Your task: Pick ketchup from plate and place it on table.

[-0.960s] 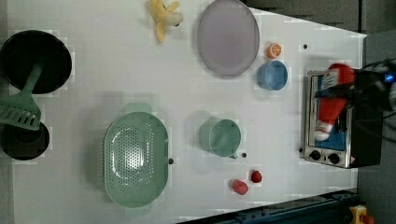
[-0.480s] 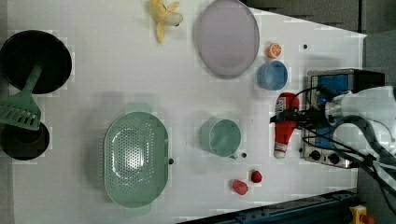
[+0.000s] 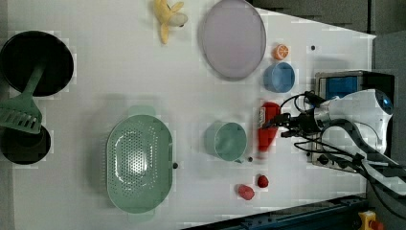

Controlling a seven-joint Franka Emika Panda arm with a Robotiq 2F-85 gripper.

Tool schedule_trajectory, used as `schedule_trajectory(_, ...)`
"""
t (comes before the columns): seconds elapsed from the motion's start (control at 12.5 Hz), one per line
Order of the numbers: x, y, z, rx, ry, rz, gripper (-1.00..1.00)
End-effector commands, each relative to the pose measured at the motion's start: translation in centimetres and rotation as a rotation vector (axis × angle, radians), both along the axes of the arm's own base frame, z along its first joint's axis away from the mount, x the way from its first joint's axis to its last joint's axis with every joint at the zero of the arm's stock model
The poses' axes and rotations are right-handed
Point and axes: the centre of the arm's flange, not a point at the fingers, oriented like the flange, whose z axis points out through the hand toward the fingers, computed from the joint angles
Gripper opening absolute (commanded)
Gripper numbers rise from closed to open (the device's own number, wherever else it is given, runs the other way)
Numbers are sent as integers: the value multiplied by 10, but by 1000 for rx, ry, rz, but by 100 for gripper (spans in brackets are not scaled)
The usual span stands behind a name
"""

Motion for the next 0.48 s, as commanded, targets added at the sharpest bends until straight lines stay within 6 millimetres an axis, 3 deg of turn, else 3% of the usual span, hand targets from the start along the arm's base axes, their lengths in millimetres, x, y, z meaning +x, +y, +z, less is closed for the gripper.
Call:
schedule_trajectory(0.08,31,-2,60,-19,-155,13,100)
schedule_trajectory(0.24,46,-3,97,-34,-227,-16,100)
schedule_trajectory(0.48,63,-2,179,-64,-282,-169,100)
